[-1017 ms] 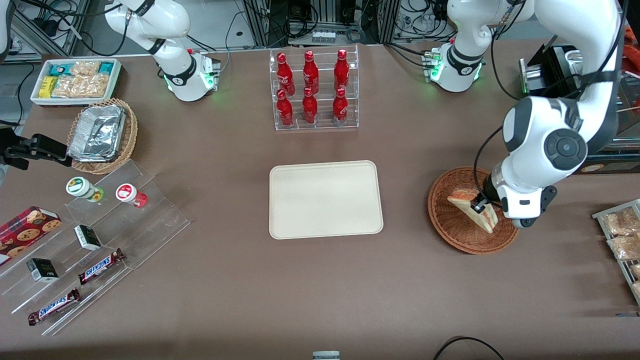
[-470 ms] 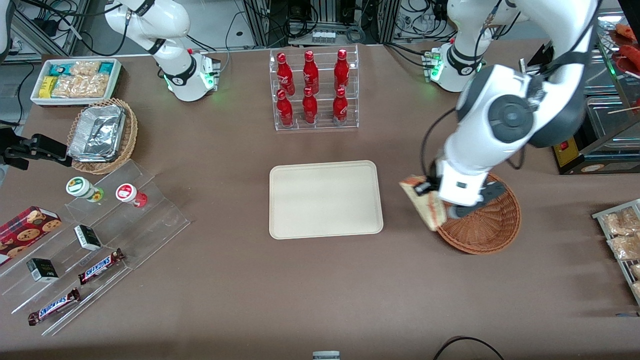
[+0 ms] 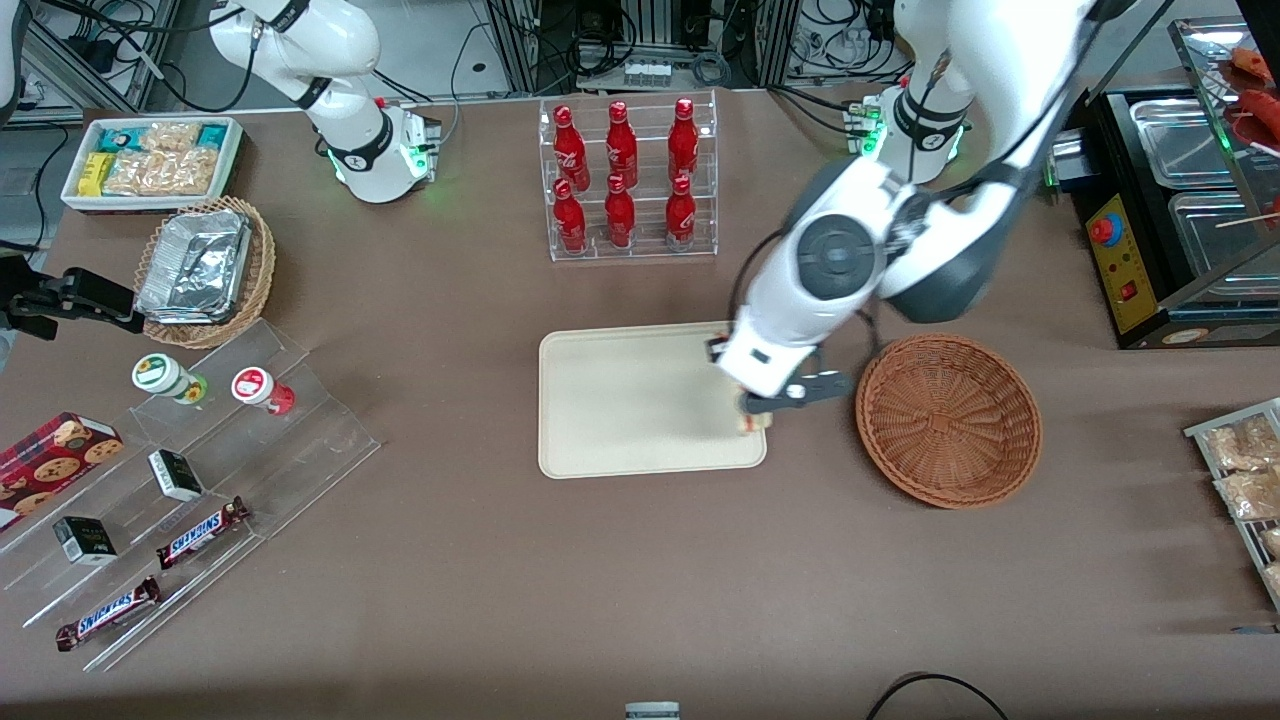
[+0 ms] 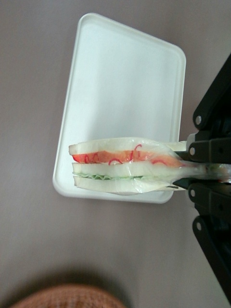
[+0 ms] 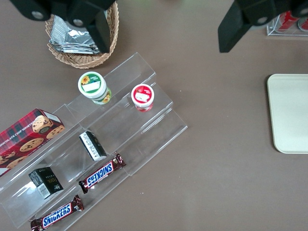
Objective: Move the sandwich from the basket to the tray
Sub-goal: 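Carry the sandwich with the left gripper over the cream tray, then lower the sandwich onto the tray and open the left gripper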
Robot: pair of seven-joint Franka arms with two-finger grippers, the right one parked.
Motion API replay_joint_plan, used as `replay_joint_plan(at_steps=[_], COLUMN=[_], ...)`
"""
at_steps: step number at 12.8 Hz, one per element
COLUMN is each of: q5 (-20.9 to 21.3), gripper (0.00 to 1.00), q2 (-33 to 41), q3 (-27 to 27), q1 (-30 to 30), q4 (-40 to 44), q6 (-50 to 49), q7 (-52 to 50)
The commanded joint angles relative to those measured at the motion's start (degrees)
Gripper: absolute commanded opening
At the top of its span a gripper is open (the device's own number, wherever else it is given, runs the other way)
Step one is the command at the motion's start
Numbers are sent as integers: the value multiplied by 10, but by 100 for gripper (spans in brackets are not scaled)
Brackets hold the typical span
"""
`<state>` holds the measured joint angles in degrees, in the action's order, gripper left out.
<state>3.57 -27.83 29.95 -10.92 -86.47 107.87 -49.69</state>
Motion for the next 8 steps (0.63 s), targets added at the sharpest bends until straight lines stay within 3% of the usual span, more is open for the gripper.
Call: replay_joint_plan(at_steps=[1, 5, 8], q5=[16, 70, 76], gripper=[0, 0, 0], q2=[-63, -114, -136], q3=[-1, -2, -2], q1=[-40, -87, -96], q4=[37, 34, 35], q6=[43, 71, 95], q7=[-3, -35, -35])
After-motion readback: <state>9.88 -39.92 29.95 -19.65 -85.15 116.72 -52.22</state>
